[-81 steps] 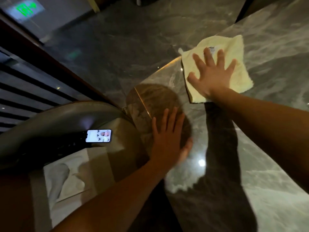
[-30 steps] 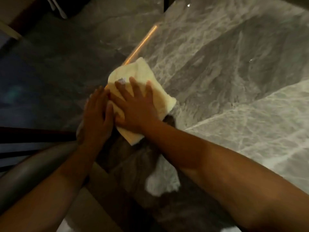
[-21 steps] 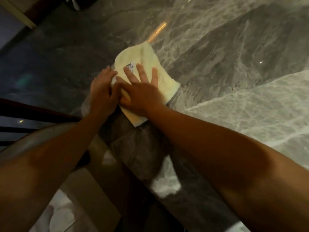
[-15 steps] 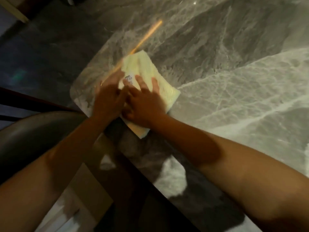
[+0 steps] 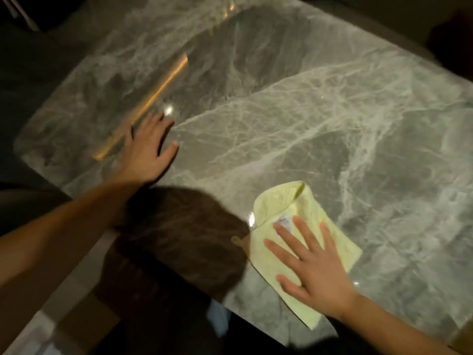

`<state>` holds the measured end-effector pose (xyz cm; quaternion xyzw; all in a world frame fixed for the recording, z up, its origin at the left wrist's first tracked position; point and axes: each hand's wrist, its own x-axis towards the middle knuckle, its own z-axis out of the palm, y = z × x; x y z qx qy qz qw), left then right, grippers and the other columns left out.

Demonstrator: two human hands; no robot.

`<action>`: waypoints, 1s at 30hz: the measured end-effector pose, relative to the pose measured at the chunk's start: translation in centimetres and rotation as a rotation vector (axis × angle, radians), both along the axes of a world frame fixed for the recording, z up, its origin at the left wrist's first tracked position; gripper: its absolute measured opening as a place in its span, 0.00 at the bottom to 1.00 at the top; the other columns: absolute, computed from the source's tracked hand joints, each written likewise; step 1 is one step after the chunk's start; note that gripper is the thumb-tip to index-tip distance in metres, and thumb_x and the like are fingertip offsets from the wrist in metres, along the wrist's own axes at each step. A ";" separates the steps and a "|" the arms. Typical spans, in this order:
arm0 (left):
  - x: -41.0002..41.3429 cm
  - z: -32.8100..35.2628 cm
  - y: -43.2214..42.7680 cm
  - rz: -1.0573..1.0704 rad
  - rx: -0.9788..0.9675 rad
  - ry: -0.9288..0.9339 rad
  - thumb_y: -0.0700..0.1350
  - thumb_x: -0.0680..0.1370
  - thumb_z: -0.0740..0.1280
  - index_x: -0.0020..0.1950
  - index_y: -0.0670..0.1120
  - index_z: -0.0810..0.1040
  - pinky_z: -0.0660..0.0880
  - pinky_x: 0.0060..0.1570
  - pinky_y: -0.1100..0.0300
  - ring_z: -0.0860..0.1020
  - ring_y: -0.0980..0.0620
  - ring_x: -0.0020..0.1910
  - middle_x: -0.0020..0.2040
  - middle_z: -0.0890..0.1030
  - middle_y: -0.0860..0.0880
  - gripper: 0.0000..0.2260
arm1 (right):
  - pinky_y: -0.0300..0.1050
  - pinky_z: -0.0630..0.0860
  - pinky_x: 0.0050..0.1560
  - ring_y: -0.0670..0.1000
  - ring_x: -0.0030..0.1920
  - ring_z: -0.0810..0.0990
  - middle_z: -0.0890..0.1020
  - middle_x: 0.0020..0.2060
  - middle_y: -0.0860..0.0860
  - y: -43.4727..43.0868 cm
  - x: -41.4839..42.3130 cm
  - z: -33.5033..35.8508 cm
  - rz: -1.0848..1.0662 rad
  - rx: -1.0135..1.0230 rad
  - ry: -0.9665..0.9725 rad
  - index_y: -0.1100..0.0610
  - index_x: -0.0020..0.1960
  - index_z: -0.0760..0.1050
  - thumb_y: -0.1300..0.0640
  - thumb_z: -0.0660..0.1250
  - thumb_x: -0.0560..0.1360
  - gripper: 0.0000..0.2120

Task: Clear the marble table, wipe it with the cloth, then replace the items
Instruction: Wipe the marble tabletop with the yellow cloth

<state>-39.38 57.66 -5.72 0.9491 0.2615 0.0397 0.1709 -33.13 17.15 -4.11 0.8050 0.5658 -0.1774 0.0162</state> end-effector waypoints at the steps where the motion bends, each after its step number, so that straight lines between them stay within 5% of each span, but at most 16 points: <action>1: 0.0 -0.4 0.3 0.004 0.004 0.006 0.58 0.76 0.55 0.73 0.51 0.64 0.45 0.72 0.42 0.55 0.50 0.77 0.77 0.60 0.48 0.27 | 0.72 0.54 0.68 0.60 0.77 0.50 0.54 0.78 0.46 -0.6 0.1 0.1 0.009 -0.003 -0.035 0.41 0.76 0.54 0.36 0.57 0.76 0.31; 7: -0.4 -0.5 5.4 -0.226 0.120 0.136 0.59 0.73 0.57 0.74 0.52 0.61 0.50 0.72 0.46 0.56 0.48 0.76 0.77 0.59 0.47 0.30 | 0.75 0.51 0.65 0.62 0.77 0.51 0.57 0.77 0.49 0.9 1.9 -0.6 0.067 -0.046 -0.049 0.42 0.76 0.56 0.35 0.55 0.74 0.32; 11: -0.8 -0.7 11.7 -0.128 0.116 0.133 0.59 0.72 0.56 0.73 0.51 0.62 0.53 0.71 0.42 0.59 0.47 0.75 0.76 0.61 0.46 0.30 | 0.75 0.52 0.64 0.63 0.76 0.53 0.59 0.77 0.50 5.4 3.7 -1.1 0.067 -0.001 -0.099 0.43 0.76 0.58 0.34 0.51 0.75 0.31; 20: -2.1 -0.6 13.6 0.149 0.041 -0.017 0.57 0.78 0.53 0.72 0.46 0.66 0.52 0.72 0.41 0.62 0.44 0.73 0.73 0.66 0.44 0.26 | 0.76 0.50 0.64 0.63 0.77 0.49 0.54 0.78 0.49 28.2 6.8 -1.8 -0.123 0.092 -0.088 0.42 0.76 0.56 0.34 0.53 0.74 0.32; 25: -2.0 -0.4 14.0 0.133 -0.063 0.012 0.59 0.77 0.54 0.73 0.49 0.63 0.45 0.73 0.42 0.55 0.49 0.76 0.76 0.61 0.48 0.26 | 0.76 0.39 0.66 0.61 0.77 0.39 0.45 0.78 0.46 41.5 10.3 -2.0 -0.226 0.107 -0.077 0.39 0.76 0.45 0.32 0.47 0.75 0.32; 30: -1.6 0.0 14.3 0.179 -0.121 -0.066 0.56 0.77 0.56 0.70 0.47 0.66 0.50 0.73 0.38 0.63 0.45 0.73 0.72 0.67 0.46 0.24 | 0.75 0.38 0.66 0.62 0.77 0.42 0.50 0.78 0.48 48.9 12.0 -2.1 -0.342 0.190 -0.050 0.41 0.76 0.52 0.34 0.53 0.75 0.32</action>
